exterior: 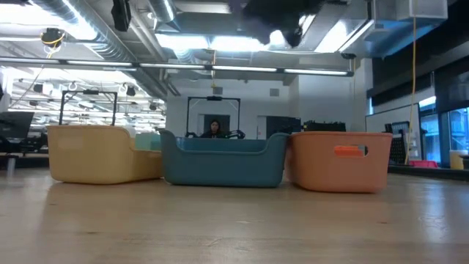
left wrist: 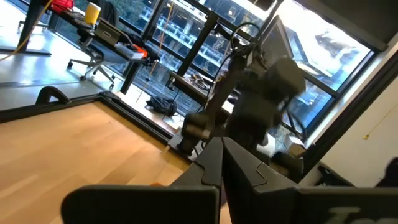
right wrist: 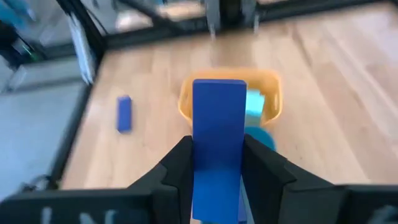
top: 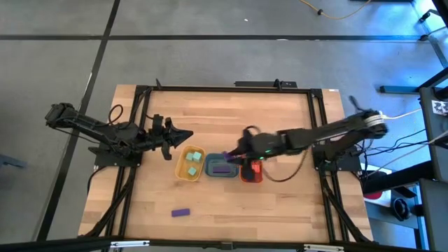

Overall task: Sort & place blocks by color
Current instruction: Put the top violet block into the blue bin

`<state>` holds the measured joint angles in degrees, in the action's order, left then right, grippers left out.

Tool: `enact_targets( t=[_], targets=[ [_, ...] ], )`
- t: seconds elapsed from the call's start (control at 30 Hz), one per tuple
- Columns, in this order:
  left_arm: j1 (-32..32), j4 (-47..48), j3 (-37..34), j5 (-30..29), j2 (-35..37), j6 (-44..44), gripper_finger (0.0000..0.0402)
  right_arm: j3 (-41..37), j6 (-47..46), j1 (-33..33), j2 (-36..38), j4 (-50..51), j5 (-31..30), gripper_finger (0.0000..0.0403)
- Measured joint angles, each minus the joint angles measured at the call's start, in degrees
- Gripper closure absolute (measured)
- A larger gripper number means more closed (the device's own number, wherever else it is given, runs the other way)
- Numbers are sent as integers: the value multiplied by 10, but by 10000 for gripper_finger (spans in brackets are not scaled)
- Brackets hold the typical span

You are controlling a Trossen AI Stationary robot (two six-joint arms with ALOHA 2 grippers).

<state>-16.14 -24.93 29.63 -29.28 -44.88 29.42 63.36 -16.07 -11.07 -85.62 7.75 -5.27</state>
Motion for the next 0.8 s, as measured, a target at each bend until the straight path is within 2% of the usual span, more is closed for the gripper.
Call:
enact_targets(
  t=[0.23, 0.47, 0.67, 0.8],
  targets=[
    [0, 0, 0, 0, 0, 0, 402, 106, 34, 0, -146, 87, 9, 298],
    [0, 0, 0, 0, 0, 0, 402, 166, 62, 4, -252, 148, -2, 298],
    [0, 0, 0, 0, 0, 0, 402, 188, 66, 9, -295, 169, -56, 297],
    [0, 0, 0, 0, 0, 0, 402, 189, 77, 10, -303, 178, -56, 296]
  ],
)
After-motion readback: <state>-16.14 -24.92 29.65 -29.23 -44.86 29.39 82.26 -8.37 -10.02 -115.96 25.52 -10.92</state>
